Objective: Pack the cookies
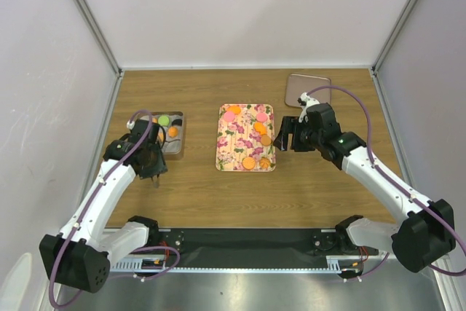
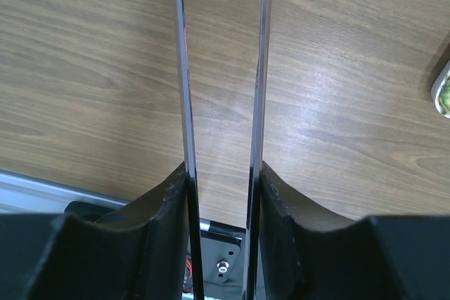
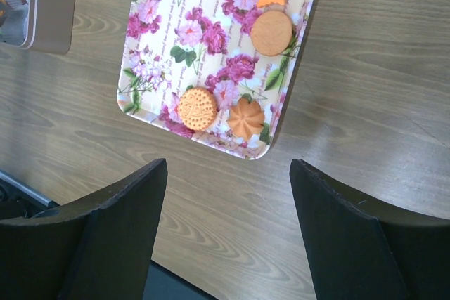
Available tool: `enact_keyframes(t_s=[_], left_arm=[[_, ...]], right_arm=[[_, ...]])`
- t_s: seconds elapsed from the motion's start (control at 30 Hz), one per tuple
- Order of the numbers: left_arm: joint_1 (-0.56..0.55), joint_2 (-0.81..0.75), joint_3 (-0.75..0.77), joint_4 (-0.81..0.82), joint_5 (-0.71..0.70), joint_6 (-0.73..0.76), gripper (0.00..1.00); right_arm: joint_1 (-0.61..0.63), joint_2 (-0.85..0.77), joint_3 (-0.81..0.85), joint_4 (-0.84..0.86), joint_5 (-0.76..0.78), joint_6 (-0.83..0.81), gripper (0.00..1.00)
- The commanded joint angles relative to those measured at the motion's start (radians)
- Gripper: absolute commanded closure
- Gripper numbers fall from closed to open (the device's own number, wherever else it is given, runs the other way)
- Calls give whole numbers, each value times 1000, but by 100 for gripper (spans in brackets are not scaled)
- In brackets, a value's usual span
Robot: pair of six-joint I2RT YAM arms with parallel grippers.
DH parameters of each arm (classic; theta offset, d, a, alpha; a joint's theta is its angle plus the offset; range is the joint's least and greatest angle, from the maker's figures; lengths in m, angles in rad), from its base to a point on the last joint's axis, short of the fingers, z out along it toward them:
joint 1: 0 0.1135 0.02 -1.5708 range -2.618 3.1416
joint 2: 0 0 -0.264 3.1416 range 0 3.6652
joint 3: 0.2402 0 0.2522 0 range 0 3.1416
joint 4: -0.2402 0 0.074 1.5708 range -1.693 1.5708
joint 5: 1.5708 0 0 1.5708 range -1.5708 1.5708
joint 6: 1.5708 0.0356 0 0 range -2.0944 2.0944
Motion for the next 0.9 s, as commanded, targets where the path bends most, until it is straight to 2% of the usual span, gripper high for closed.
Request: enact_keyframes(t_s=[0.0,0.87], left_arm=[[19,0,-3,38,21,17,58],[27,-3,-3,35,14,12,50]], right_arm=[[3,-5,-10,30,-10,-9,23],[3,-9,-10,25,-5,-9,23]])
